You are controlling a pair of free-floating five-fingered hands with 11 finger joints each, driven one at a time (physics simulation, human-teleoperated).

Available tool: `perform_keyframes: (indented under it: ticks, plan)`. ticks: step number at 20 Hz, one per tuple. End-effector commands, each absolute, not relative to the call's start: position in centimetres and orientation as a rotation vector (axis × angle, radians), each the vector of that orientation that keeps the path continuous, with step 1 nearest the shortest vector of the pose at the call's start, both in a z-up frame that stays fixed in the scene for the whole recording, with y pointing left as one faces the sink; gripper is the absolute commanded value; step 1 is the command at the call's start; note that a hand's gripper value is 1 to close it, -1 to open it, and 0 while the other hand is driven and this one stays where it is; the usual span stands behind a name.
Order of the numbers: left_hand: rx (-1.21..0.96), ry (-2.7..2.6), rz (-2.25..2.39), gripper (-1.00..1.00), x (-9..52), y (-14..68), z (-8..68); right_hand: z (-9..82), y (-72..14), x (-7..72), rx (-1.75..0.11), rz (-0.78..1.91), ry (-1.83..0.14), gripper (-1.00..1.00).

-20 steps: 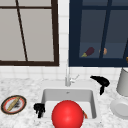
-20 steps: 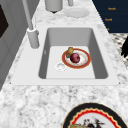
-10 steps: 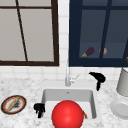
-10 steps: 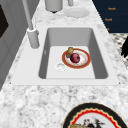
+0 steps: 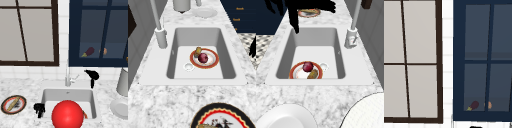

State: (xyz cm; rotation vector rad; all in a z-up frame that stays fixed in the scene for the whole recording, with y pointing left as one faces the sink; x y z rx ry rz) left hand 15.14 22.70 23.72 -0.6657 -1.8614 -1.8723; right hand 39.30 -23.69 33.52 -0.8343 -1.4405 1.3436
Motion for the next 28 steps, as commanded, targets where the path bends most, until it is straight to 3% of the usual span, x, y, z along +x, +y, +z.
perform_keyframes:
  ticks: [1,11,16,28]
  plan:
    - [-0.666,-1.861,-1.872,0.00,15.1,22.7,23.7,33.5,-21.6,40.5,-0.880,1.391,-1.388,-1.00]
    - [-0.666,-1.861,-1.872,0.00,15.1,22.7,23.7,32.6,-16.7,41.6,-0.910,1.543,-1.239,-1.00]
    - [-0.666,-1.861,-1.872,0.00,15.1,22.7,23.7,32.1,-14.3,42.5,-0.816,1.604,-1.108,-1.00]
    - [-0.666,-1.861,-1.872,0.00,15.1,22.7,23.7,32.7,-11.8,47.7,-0.782,1.557,-0.986,-1.00]
